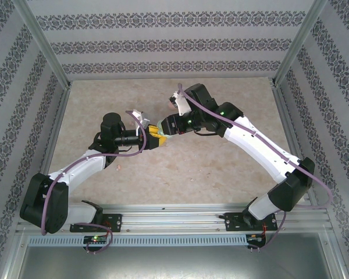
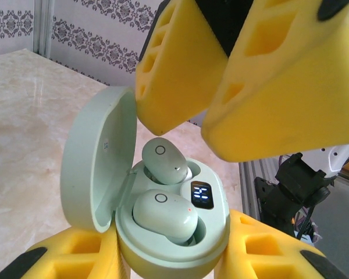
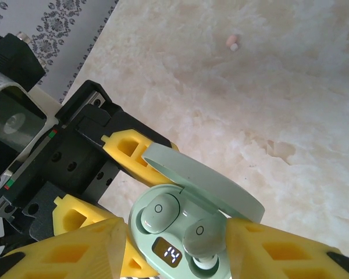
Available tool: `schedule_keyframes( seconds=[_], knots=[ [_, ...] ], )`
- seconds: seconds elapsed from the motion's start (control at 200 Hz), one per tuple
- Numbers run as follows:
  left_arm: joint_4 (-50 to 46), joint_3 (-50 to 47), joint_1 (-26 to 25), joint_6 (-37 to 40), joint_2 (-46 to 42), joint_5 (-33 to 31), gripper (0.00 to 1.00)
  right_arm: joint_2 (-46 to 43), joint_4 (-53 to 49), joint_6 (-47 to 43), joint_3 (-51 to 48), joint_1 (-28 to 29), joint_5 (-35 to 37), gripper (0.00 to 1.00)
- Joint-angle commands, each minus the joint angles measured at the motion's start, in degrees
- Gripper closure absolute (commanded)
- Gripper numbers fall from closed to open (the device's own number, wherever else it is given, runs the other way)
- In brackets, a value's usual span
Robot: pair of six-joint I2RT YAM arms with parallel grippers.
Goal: Insert wireless bluetooth earbuds into charging case
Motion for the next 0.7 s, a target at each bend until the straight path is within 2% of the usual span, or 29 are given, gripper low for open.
schedule_keyframes(
  seconds=[0.0, 0.28, 0.505, 0.694],
  knots=[
    [-0.13, -0.22, -0.67, 1.57, -1.62, 2.64, 0.88, 0.24, -0.08, -0.01, 2.47, 0.50, 3.27, 0.51],
    [-0.59, 0.06, -0.62, 2.20, -1.23, 2.30, 0.88, 0.17, -3.54, 3.00, 3.72, 2.11, 7.28, 0.53],
    [-3.36, 0.74, -0.60, 4.72, -1.44, 0.87, 0.88, 1.04, -6.48, 8.20, 4.01, 5.38, 15.57, 0.58],
    [-3.03, 0.66, -0.65, 4.73, -1.55, 0.88, 0.88, 2.52, -7.49, 8.29, 5.53, 6.38, 16.39, 0.58]
  ],
)
